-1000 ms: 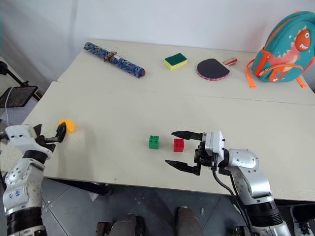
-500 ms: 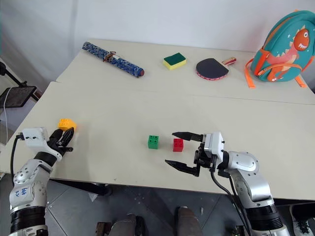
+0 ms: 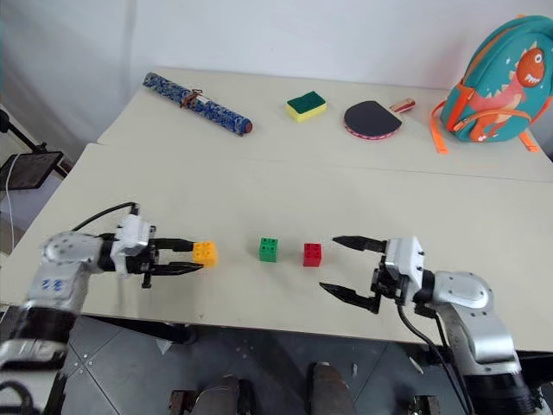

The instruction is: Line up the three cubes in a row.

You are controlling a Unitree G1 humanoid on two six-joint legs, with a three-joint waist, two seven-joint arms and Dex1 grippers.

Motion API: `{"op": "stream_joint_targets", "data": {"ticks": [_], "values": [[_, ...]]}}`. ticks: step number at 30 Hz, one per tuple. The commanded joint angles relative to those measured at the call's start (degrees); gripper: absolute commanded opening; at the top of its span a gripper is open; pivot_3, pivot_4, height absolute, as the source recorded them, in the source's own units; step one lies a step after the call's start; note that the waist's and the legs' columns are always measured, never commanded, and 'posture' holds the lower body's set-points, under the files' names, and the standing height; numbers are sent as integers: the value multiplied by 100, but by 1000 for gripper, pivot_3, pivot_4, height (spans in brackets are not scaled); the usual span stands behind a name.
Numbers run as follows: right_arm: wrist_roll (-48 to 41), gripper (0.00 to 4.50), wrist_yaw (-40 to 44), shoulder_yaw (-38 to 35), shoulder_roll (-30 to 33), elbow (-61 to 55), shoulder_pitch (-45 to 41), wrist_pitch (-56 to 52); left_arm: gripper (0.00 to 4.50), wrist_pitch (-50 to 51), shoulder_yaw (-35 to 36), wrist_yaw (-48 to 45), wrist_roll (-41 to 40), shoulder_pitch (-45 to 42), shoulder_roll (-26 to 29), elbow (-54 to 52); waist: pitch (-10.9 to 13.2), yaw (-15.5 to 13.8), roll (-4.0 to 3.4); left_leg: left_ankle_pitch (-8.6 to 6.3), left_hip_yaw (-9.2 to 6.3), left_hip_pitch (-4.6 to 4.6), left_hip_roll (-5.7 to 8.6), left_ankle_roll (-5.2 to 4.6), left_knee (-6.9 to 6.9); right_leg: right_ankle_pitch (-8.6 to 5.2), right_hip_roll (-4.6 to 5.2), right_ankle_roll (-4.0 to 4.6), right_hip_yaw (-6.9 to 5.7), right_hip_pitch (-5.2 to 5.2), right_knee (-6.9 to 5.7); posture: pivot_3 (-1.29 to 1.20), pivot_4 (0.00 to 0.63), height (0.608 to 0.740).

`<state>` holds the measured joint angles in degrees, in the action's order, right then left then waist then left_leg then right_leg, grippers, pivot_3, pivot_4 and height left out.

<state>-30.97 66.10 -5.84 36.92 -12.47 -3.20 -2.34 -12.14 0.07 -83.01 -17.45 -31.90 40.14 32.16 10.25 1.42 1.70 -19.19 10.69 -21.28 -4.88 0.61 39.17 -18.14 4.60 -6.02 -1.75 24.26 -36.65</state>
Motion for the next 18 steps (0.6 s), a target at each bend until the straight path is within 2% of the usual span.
{"op": "stream_joint_targets", "data": {"ticks": [1,5,10,18], "values": [[-173,4500,-86,-392,169,-507,438,-55,1459,-861,-176,-444,371,-758,-197,1336,0,-19,1,0,5,-5,1,0,2,0,1,-1,0,10,-8,0,150,740],[-202,4500,-234,-653,213,-799,913,-93,1459,-1296,-253,-594,593,-1279,-437,2237,0,11,3,-5,24,-6,0,-4,2,3,7,-5,-4,20,-9,0,150,740],[-219,4500,-394,-781,192,-1025,1157,-146,1459,-1628,-370,-633,804,-1619,-731,2860,0,2,3,-5,32,0,-1,-5,11,3,8,-6,-1,22,-19,0,150,740],[-265,4500,-429,-832,254,-1152,1270,-246,1459,-1648,-414,-892,918,-1842,-882,3187,-1,-36,5,-5,30,0,0,-9,18,3,9,-5,4,19,-23,0,150,740]]}}
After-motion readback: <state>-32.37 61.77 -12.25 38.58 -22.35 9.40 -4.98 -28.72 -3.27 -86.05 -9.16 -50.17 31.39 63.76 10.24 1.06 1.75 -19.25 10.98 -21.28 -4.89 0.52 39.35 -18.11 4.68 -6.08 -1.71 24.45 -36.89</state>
